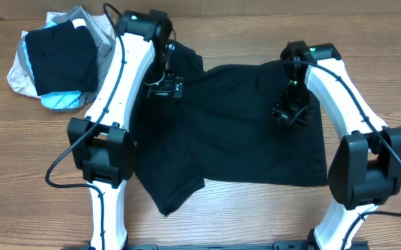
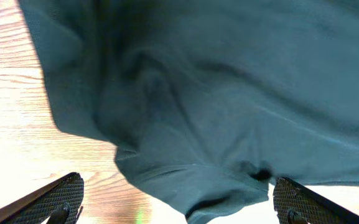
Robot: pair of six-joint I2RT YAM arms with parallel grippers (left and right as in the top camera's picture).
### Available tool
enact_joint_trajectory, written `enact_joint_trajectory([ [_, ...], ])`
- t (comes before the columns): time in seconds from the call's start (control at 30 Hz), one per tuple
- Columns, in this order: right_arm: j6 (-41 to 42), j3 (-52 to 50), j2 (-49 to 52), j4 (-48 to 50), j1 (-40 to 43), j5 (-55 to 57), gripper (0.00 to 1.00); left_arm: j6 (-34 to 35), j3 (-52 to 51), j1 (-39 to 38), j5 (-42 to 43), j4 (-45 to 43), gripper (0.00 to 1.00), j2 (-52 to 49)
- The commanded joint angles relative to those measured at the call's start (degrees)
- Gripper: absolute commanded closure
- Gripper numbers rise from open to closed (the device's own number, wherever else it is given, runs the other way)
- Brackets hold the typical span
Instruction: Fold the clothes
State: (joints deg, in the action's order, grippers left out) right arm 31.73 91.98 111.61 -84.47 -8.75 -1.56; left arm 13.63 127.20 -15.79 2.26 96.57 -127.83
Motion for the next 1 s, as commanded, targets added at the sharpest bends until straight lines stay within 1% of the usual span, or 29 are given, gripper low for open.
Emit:
enact_joint_trajectory([
  [0.0,1.6,-4.44,-7.21,0.22,0.15,3.48,0.62,0.96,-3.23,-1.03,2.25,0.26,0.0,5.88],
  [0.17,1.53,-15.17,-14.6,4.57,1.7,3.61,0.53,1.44,-17.18,-1.95,2.19,-0.94,0.0,15.82],
  [0.23,1.49,-19.32,-16.83,7.65,2.56,1.92,0.49,1.62,-24.7,-2.29,4.63,-4.87,0.0,20.96],
  [0.27,1.27,-20.85,-17.49,9.09,2.99,0.85,0.46,1.64,-28.57,-2.62,5.84,-7.19,0.0,23.58],
  [0.3,1.27,-22.1,-17.86,10.45,3.39,-0.09,0.4,1.64,-32.48,-3.02,7.37,-9.64,0.0,26.16],
  [0.33,1.14,-23.1,-17.88,11.69,3.78,-1.16,0.38,1.64,-36.83,-3.54,8.9,-12.17,0.0,28.74],
  [0.43,0.63,-26.01,-17.75,16.61,5.09,-5.97,0.3,2.49,-46.9,-5.33,12.85,-18.36,0.0,33.22],
  [0.5,-0.59,-28.04,-17.75,20.04,5.97,-9.2,0.28,4.59,-53.24,-6.73,14.56,-22.99,0.01,34.23],
  [0.53,-0.61,-28.92,-17.75,21.31,6.36,-10.51,0.3,5.46,-55.78,-7.37,15.19,-24.87,0.03,34.21],
  [0.57,-0.59,-29.66,-17.75,22.32,6.78,-11.41,0.34,6.08,-58.27,-8.0,15.76,-26.88,0.05,34.14],
  [0.67,-0.59,-31.45,-17.75,23.39,7.96,-11.47,0.48,9.2,-65.35,-9.68,16.02,-32.76,0.2,33.57],
  [0.73,-0.61,-32.44,-17.75,23.37,8.74,-11.41,0.59,10.19,-69.02,-9.99,16.02,-35.95,0.3,33.33],
  [0.8,-0.61,-33.44,-17.75,23.85,9.44,-11.41,0.65,11.13,-71.93,-9.86,15.32,-39.15,0.55,33.31],
  [0.87,-0.59,-34.64,-17.75,25.29,9.94,-11.5,0.7,11.89,-73.68,-9.25,15.37,-41.51,0.77,33.31],
  [0.93,-0.59,-36.22,-17.75,27.12,10.45,-12.2,0.77,12.33,-74.86,-8.52,15.32,-42.73,0.94,33.31],
  [0.97,-0.59,-37.05,-17.75,27.98,10.73,-12.57,0.82,12.35,-75.49,-8.24,15.32,-43.23,0.96,33.27],
])
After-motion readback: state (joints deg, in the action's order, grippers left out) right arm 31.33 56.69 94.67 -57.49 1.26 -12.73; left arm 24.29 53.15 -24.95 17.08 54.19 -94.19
